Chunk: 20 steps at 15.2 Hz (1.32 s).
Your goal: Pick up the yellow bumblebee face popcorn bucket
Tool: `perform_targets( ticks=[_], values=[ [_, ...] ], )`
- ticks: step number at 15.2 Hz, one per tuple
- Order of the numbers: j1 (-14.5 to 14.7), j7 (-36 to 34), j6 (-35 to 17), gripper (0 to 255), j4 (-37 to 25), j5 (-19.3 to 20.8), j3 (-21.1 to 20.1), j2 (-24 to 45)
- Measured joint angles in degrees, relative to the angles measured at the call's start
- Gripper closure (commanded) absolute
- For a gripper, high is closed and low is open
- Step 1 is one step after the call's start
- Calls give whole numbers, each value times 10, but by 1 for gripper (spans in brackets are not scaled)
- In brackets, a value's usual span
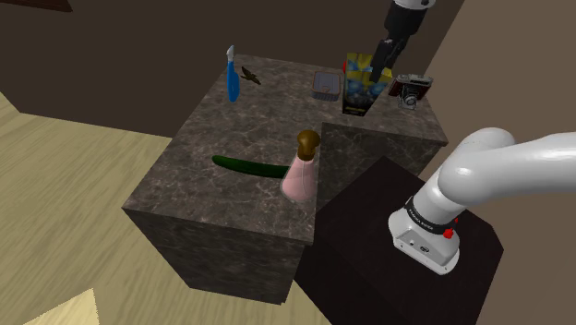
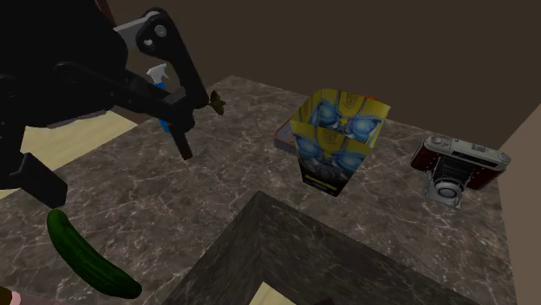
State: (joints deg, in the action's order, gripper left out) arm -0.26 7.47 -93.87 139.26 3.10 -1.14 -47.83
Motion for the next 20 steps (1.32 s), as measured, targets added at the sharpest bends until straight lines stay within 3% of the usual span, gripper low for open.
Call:
perform_targets(
  ticks=[3,10,20],
  values=[
    [-5,5,-13,0,-6,8,6,20],
    [-33,39,-107,0,-20,54,45,128],
    [-66,80,-218,0,-112,97,97,328]
  ],
)
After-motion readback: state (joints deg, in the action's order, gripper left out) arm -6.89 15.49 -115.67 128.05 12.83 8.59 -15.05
